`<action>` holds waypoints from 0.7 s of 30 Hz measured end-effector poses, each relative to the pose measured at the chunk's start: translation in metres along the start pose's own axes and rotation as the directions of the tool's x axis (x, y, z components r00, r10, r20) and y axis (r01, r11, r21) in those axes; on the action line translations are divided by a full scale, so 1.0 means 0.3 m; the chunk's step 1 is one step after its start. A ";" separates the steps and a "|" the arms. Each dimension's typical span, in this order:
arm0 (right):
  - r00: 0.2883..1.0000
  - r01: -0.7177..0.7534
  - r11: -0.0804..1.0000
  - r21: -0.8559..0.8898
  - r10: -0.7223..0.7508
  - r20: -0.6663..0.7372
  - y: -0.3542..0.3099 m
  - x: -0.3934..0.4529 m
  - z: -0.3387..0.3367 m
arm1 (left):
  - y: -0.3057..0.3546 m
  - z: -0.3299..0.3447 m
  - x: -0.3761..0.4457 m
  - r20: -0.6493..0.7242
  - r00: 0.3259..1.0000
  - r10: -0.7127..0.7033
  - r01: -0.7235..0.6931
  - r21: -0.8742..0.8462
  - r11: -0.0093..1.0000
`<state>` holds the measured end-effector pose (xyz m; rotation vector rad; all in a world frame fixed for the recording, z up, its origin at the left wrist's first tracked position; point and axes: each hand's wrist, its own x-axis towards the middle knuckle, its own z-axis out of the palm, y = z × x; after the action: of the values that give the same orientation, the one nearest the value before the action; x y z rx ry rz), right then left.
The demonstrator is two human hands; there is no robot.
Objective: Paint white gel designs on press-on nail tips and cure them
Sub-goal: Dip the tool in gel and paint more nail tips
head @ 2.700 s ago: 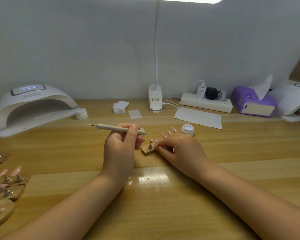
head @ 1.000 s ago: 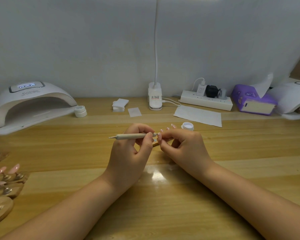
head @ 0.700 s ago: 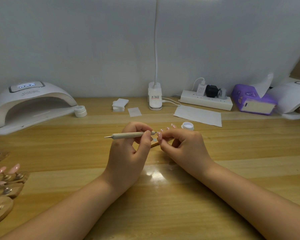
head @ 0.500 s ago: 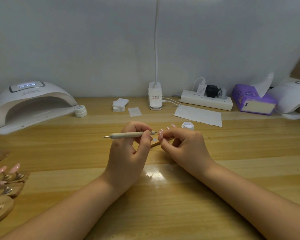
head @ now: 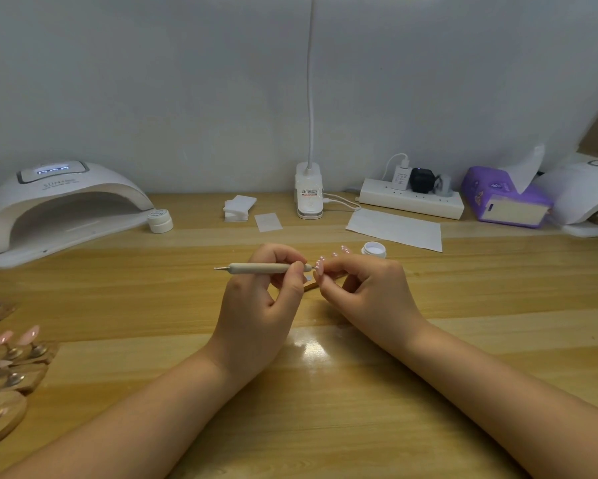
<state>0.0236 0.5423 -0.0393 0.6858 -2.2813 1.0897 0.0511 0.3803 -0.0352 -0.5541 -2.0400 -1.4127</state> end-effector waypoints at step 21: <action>0.999 -0.033 0.997 0.072 0.034 -0.015 0.007 0.002 0.004 | 0.006 -0.006 0.000 -0.079 0.996 -0.048 0.043 -0.072 0.997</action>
<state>0.0216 0.5422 -0.0406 0.6660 -2.2566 1.1939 0.0525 0.3793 -0.0336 -0.4748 -1.9576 -1.5136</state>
